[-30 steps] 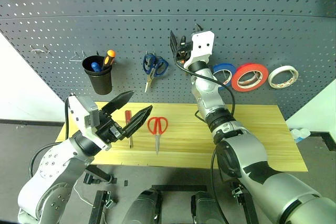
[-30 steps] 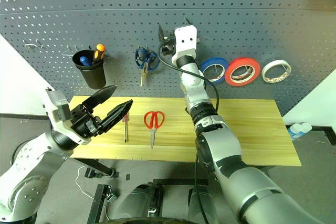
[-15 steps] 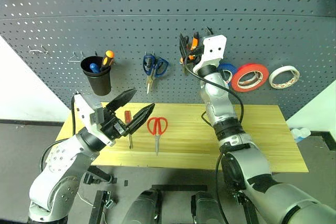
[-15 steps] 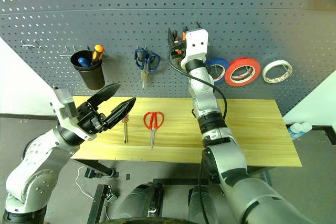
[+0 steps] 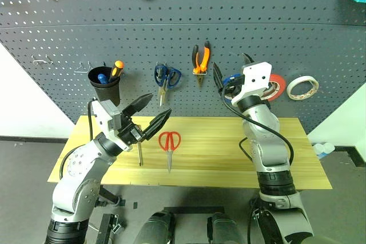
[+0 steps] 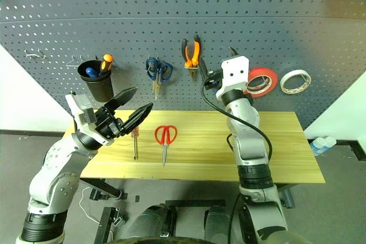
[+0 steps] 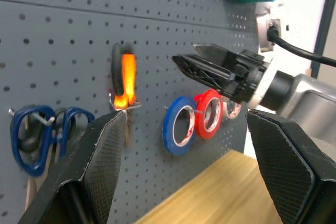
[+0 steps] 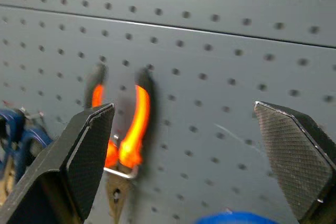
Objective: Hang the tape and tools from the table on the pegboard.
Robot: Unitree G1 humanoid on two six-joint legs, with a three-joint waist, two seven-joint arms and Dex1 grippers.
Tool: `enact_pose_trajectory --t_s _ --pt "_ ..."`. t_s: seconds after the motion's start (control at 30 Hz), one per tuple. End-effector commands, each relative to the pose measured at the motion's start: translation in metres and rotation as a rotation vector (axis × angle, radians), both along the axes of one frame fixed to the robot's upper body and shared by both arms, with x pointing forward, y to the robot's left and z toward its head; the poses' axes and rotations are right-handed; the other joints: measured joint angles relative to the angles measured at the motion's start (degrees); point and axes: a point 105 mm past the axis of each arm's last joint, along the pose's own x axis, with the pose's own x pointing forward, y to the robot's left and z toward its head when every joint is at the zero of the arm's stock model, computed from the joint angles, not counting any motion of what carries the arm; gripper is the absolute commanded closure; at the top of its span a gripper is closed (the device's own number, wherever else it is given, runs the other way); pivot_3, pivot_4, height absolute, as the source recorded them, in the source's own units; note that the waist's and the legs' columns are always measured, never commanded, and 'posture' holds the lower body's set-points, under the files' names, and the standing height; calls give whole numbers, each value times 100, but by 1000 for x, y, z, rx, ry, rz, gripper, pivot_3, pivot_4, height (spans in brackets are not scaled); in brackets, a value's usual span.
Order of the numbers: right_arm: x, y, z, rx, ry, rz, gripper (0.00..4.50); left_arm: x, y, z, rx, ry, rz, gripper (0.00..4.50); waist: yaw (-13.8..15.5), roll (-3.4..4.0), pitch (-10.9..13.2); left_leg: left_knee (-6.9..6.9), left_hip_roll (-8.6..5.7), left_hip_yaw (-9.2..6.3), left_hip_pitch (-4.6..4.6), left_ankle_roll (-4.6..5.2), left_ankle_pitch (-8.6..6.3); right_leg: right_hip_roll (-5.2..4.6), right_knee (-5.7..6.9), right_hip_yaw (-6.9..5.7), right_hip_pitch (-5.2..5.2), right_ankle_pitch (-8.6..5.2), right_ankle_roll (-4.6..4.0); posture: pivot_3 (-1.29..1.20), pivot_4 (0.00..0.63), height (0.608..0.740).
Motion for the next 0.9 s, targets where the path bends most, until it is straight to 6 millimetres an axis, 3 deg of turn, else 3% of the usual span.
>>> enact_pose_trajectory --t_s 0.03,0.37,0.6,0.9 --pt "-9 0 12 -13 -28 49 19 4 -2 -1 42 -31 -1 699 1 -2 -21 0 1 0 0 0 0 -1 0 0 0 0 0 -47 0 680" --pt "-49 32 -6 -55 209 553 19 11 -10 -34 194 118 -39 699 -16 -5 -40 1 2 -7 -1 6 -3 -4 -18 -5 11 1 2 -57 0 680" --pt "-68 39 -13 -90 306 675 19 24 -17 -62 264 288 23 699 -9 -11 -71 5 3 -9 -1 9 -4 -4 -32 -7 20 5 7 -72 0 680" --pt "-95 37 -32 -218 419 776 19 58 -10 -103 366 553 233 699 -15 -32 -140 11 3 -11 -1 16 -9 -6 -47 -11 31 10 17 -100 0 680"
